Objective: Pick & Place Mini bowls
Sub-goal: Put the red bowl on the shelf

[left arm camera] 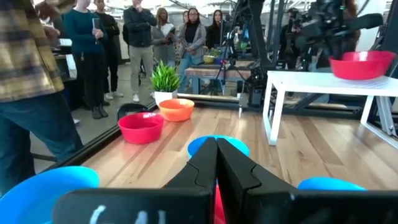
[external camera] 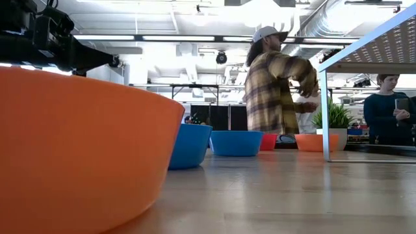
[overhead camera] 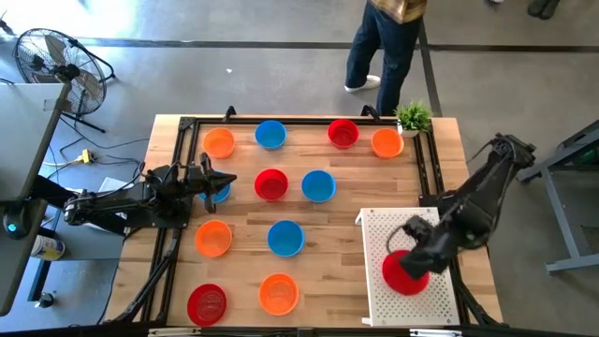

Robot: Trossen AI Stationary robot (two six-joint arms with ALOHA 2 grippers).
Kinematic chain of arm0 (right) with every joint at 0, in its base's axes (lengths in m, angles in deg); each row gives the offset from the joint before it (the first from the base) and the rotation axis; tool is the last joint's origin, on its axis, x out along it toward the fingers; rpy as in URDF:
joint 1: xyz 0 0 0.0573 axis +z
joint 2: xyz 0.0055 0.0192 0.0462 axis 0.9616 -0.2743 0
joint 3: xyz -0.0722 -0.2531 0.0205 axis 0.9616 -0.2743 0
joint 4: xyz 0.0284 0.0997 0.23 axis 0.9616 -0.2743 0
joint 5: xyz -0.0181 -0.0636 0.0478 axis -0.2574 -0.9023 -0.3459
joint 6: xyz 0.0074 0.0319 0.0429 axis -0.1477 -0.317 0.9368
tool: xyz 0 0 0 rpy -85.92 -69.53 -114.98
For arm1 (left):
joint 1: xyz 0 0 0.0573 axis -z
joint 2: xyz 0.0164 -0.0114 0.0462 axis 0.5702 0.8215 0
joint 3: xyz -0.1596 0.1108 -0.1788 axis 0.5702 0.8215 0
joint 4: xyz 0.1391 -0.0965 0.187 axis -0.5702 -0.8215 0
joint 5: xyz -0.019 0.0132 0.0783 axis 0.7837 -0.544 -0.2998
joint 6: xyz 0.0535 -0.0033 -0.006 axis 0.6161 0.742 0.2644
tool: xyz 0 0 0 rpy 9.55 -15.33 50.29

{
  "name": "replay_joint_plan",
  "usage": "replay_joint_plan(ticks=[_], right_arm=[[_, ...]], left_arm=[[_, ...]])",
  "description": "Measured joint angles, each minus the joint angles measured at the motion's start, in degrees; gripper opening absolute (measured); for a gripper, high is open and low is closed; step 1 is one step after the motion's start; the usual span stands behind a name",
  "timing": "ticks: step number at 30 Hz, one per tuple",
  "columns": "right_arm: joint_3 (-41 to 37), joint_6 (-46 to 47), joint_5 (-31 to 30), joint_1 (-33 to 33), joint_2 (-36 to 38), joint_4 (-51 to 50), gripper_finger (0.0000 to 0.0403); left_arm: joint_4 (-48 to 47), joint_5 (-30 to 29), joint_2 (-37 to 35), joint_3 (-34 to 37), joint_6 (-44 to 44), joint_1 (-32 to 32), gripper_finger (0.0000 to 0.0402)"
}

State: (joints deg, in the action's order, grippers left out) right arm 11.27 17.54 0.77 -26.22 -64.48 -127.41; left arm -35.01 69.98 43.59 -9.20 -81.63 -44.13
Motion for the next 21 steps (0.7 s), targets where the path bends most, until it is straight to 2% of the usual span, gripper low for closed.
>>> replay_joint_plan(ticks=[8, 16, 21], right_arm=[[0.14, 15.86, 0.42, 8.21, -3.99, 3.62, 0.0000], [0.20, 16.68, 1.20, 9.28, -6.03, 7.12, 0.0000], [0.19, 16.74, 3.95, 10.99, -5.80, 7.05, 0.0000]], left_arm=[[1.51, -2.26, 0.00, 0.00, 1.06, 0.00, 0.0000], [1.60, -2.26, 0.00, 0.00, 1.45, 0.00, 0.0000], [1.60, -2.98, 0.02, 0.00, 1.45, 0.00, 0.0000]])
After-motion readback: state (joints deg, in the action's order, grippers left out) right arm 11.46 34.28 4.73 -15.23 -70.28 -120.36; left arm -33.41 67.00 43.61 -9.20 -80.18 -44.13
